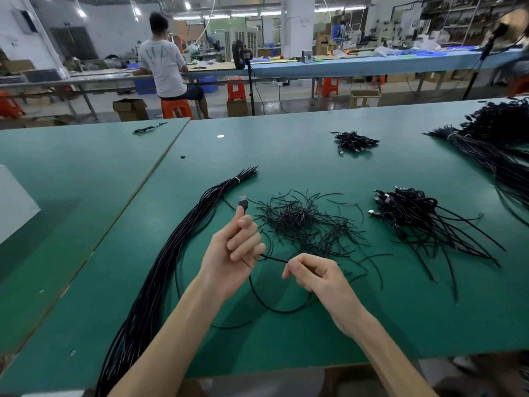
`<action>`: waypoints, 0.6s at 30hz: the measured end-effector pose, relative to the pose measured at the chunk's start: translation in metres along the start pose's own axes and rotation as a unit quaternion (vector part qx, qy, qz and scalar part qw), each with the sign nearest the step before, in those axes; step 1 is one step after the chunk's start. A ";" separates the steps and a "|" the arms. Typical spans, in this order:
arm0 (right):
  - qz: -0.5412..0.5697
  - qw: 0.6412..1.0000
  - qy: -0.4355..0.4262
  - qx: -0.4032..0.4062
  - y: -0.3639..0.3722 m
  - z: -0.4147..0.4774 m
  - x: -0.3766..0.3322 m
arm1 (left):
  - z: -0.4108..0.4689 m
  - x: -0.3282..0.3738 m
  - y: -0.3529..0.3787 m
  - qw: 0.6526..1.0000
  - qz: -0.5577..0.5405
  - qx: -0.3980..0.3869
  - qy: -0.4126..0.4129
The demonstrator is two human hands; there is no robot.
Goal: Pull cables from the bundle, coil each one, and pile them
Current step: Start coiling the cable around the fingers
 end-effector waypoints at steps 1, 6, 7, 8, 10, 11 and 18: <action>0.003 1.000 -0.003 0.009 -0.001 0.000 0.000 | -0.001 -0.002 -0.001 1.000 0.017 -0.004 -0.004; 0.008 1.000 -0.008 0.014 -0.003 0.000 0.003 | -0.004 -0.008 -0.003 0.999 0.025 -0.016 -0.013; 0.004 1.000 -0.008 0.010 -0.002 0.000 0.004 | -0.005 -0.009 -0.003 1.000 0.021 -0.012 -0.013; -0.001 1.000 -0.009 0.007 -0.002 0.000 0.004 | -0.004 -0.009 -0.003 1.000 0.021 -0.002 -0.012; -0.012 1.000 -0.009 0.001 0.000 0.000 0.004 | -0.004 -0.010 -0.003 0.999 0.026 0.027 -0.004; -0.013 1.000 -0.007 0.000 0.000 0.000 0.004 | -0.003 -0.011 -0.003 0.999 0.025 0.041 0.000; -0.005 1.000 0.003 -0.012 0.001 -0.001 0.001 | -0.001 -0.011 0.003 0.998 0.047 0.037 0.002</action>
Point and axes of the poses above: each hand's wrist, its own z-axis towards the middle knuckle, its own y-axis out of the palm, x = y × z, the point moved 2 cm from there along z, towards the middle knuckle, and after that the axes turned 4 degrees about -y, right-handed, at the moved point
